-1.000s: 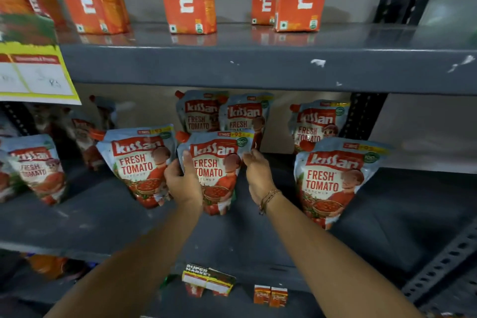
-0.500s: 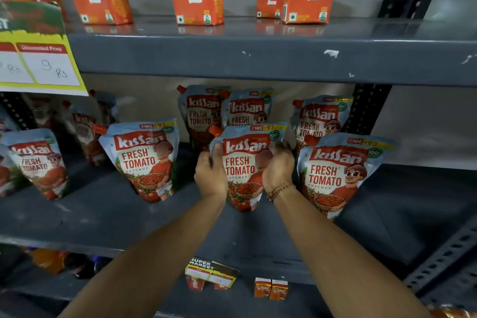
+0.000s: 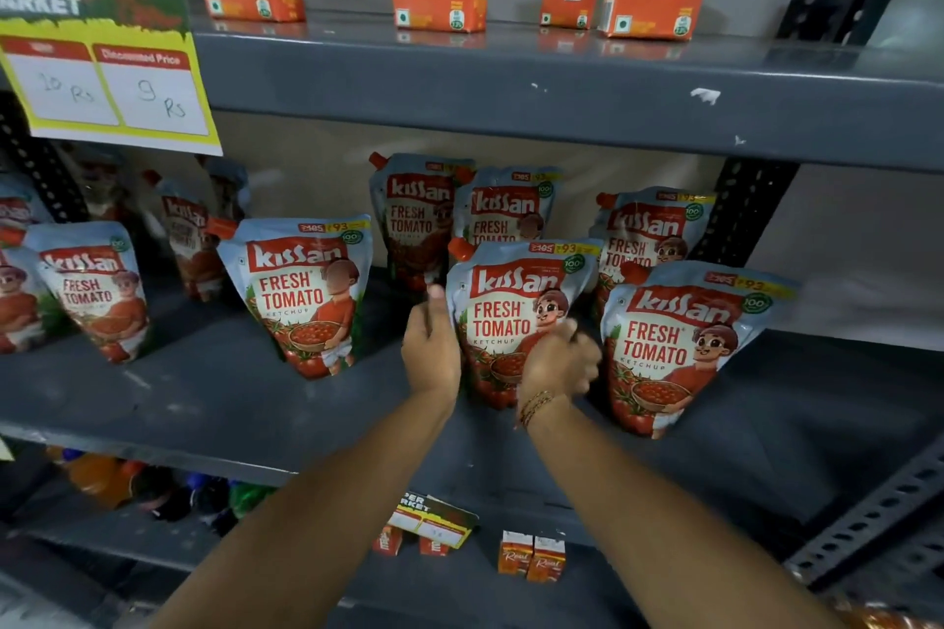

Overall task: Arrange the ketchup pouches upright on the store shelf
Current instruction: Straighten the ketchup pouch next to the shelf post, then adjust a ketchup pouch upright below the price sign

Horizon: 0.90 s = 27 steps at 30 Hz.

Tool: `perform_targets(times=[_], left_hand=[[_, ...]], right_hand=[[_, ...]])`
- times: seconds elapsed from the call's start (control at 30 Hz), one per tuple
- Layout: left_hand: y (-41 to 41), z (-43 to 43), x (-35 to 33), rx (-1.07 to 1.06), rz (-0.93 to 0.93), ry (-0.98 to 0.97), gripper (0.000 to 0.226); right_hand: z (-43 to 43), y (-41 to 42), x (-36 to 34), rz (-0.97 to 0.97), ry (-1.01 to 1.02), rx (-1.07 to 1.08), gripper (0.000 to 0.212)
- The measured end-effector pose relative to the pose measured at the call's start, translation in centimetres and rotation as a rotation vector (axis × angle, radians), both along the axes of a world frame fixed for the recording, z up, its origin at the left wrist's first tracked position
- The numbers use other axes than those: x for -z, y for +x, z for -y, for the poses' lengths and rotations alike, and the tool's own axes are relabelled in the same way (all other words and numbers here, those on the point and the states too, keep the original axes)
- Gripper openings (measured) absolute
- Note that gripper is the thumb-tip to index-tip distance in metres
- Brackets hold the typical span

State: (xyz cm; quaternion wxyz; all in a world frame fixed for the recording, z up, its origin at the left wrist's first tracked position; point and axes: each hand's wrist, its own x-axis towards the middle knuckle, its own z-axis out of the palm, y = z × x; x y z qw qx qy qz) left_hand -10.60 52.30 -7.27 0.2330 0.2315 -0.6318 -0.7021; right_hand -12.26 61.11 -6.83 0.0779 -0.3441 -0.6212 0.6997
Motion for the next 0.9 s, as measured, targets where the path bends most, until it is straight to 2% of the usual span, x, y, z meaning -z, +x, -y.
perform_targets(times=[0.03, 0.07, 0.1, 0.13, 0.2, 0.3, 0.4, 0.43, 0.53, 0.57, 0.63, 0.7, 0.8, 0.9], left_hand=[[0.3, 0.4, 0.5, -0.108, 0.032, 0.037, 0.046], [0.5, 0.9, 0.9, -0.251, 0.07, 0.072, 0.049], [0.6, 2.1, 1.2, -0.403, 0.114, 0.108, 0.05], [0.6, 3.5, 1.3, -0.528, 0.164, 0.149, 0.051], [0.6, 6.8, 1.2, -0.626, 0.222, 0.208, 0.055], [0.1, 11.8, 1.0, -0.535, 0.183, 0.146, 0.072], [-0.5, 16.3, 0.2, -0.378, 0.047, 0.009, 0.082], [-0.6, 17.5, -0.2, -0.318, 0.009, -0.017, 0.076], [-1.6, 20.3, -0.8, -0.141, -0.042, -0.041, 0.033], [-1.9, 20.7, -0.9, -0.104, -0.052, -0.055, 0.029], [-2.4, 21.0, -1.0, -0.045, -0.049, -0.066, 0.036], [-2.7, 20.6, -1.1, 0.024, -0.049, -0.057, 0.041], [-2.7, 19.2, -1.2, 0.126, -0.052, -0.03, 0.041], [-2.5, 17.8, -0.9, 0.214, -0.036, 0.0, 0.046]], right_hand=[[0.9, 1.1, 0.6, 0.041, 0.081, 0.049, 0.046], [1.7, 2.2, 1.3, -0.021, 0.097, 0.06, 0.04], [3.0, 3.1, 1.9, -0.163, 0.116, 0.025, 0.031], [4.4, 4.0, 2.1, -0.303, 0.106, -0.071, 0.022], [7.1, 4.3, 1.4, -0.448, 0.099, -0.345, 0.021], [11.3, 1.7, -0.3, -0.43, 0.125, -0.644, 0.016], [14.6, -1.9, -1.7, -0.348, 0.015, -0.726, 0.037], [15.7, -2.8, -2.1, -0.325, -0.012, -0.725, 0.037], [18.1, -4.4, -3.0, -0.308, -0.14, -0.626, 0.019], [18.5, -4.7, -2.9, -0.305, -0.159, -0.569, 0.023], [18.5, -4.9, -3.2, -0.282, -0.125, -0.533, 0.023], [18.2, -4.8, -3.7, -0.289, -0.118, -0.464, 0.014], [17.1, -4.5, -4.7, -0.254, -0.04, -0.314, 0.035], [16.5, -3.7, -4.9, -0.292, -0.158, -0.268, 0.039]])
